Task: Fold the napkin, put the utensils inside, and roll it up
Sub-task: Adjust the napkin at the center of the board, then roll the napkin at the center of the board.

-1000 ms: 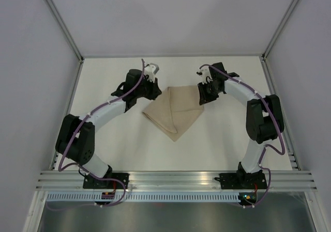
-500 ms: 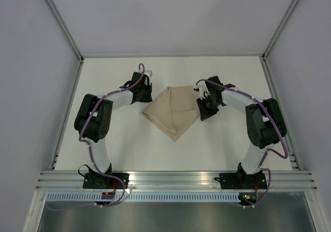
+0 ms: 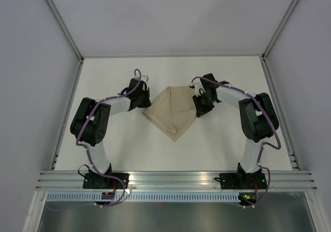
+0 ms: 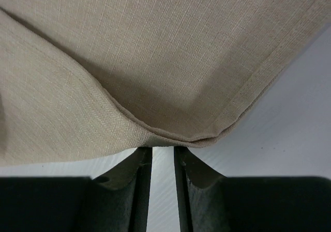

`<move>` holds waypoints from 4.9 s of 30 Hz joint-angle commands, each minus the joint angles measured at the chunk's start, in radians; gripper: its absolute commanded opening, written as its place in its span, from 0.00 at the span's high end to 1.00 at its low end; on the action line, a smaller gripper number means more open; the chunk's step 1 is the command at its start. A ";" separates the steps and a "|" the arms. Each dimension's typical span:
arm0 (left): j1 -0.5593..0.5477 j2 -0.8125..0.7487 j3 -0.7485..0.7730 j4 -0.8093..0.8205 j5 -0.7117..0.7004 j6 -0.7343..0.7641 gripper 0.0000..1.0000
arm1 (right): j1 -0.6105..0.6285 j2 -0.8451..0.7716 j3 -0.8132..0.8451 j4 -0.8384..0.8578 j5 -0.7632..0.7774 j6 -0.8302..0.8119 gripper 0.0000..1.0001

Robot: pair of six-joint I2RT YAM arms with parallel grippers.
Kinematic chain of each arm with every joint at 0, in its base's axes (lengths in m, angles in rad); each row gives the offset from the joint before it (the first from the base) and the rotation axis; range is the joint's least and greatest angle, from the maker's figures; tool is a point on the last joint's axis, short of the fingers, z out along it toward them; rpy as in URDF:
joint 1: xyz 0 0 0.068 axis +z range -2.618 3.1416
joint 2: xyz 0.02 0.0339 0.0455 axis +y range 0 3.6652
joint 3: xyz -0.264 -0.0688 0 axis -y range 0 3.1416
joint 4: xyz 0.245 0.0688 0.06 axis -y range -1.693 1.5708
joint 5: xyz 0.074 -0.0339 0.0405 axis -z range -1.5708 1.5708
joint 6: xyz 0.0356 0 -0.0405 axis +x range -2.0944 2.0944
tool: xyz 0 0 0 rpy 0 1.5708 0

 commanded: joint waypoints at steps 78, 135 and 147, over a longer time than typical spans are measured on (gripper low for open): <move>-0.029 -0.936 -0.193 -0.070 -0.178 -0.101 0.54 | 0.560 -0.264 -0.237 0.359 0.150 -0.623 0.30; -0.106 -1.154 -0.444 0.152 -0.209 0.149 0.60 | 0.406 0.048 -0.042 0.004 -0.186 -0.640 0.85; -0.214 -1.195 -0.580 0.266 -0.224 0.253 0.62 | 0.277 0.252 0.192 -0.276 -0.360 -0.701 0.87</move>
